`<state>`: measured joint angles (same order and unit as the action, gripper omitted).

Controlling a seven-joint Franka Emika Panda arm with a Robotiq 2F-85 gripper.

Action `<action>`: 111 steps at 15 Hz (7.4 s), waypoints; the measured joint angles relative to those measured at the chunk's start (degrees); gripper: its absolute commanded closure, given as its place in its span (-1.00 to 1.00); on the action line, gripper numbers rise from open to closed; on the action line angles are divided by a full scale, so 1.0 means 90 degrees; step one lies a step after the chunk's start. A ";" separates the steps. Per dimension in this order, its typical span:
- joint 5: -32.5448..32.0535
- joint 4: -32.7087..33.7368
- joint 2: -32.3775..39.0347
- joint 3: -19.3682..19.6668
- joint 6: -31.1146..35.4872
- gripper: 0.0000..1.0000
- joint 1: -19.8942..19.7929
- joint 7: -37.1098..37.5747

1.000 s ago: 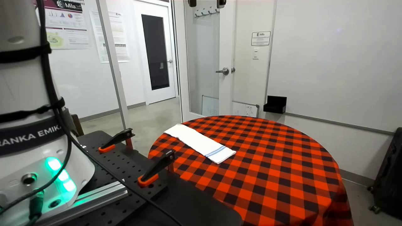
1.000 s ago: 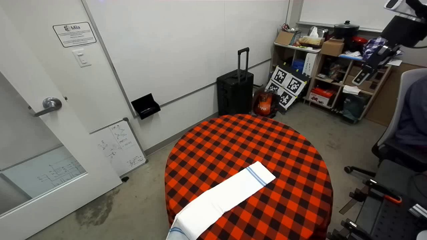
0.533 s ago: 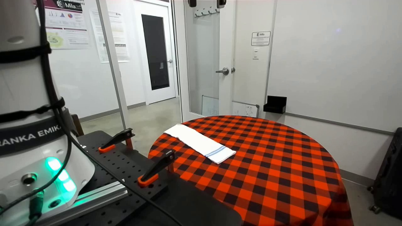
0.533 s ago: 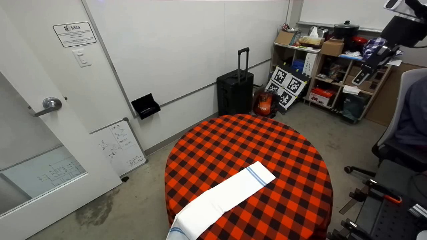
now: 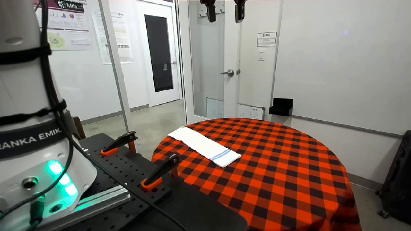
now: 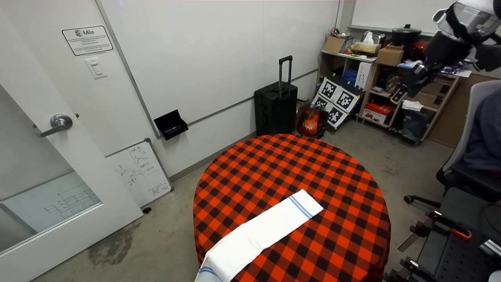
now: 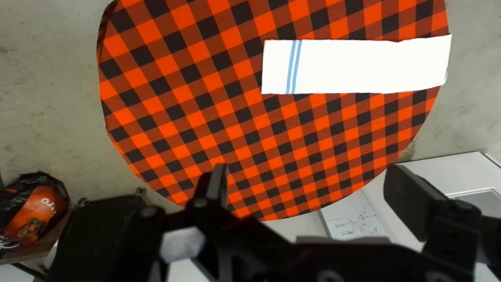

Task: Fold the dishcloth four times

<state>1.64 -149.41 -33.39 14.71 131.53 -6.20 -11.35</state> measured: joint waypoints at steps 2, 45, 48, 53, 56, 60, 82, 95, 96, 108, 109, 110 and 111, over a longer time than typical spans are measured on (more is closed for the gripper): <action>0.0248 0.0005 0.0267 0.0005 0.0161 -1.00 0.0169 -0.0146; 0.0880 0.5170 0.9808 -0.2235 0.2990 -1.00 -0.0795 -0.0343; 0.0785 0.5378 1.0068 -0.2251 0.2965 -1.00 -0.0773 -0.0343; 0.0632 0.5596 1.0360 -0.2244 0.2850 -1.00 -0.0771 -0.0343; 0.0554 0.5741 1.0440 -0.2236 0.2635 -1.00 -0.0770 -0.0343; 0.0543 0.5988 1.0444 -0.2221 0.2131 -1.00 -0.0756 -0.0315; 0.0793 0.6333 1.0452 -0.2116 0.1270 -1.00 -0.0683 0.0275; 0.1174 0.6166 1.1332 -0.2190 0.2614 -0.26 -0.0671 0.0703; 0.1174 0.6166 1.1341 -0.2189 0.2628 -0.11 -0.0674 0.0713; 0.1174 0.6153 1.1247 -0.2322 0.2641 0.94 -0.0674 0.0757; 0.1174 0.6146 1.1244 -0.2322 0.2658 0.94 -0.0675 0.0757; 0.1174 0.6130 1.1236 -0.2316 0.2697 0.94 -0.0677 0.0757; 0.1174 0.6105 1.1218 -0.2306 0.2749 0.94 -0.0677 0.0757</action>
<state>12.20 -94.46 67.58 -6.04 156.27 -12.29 -4.54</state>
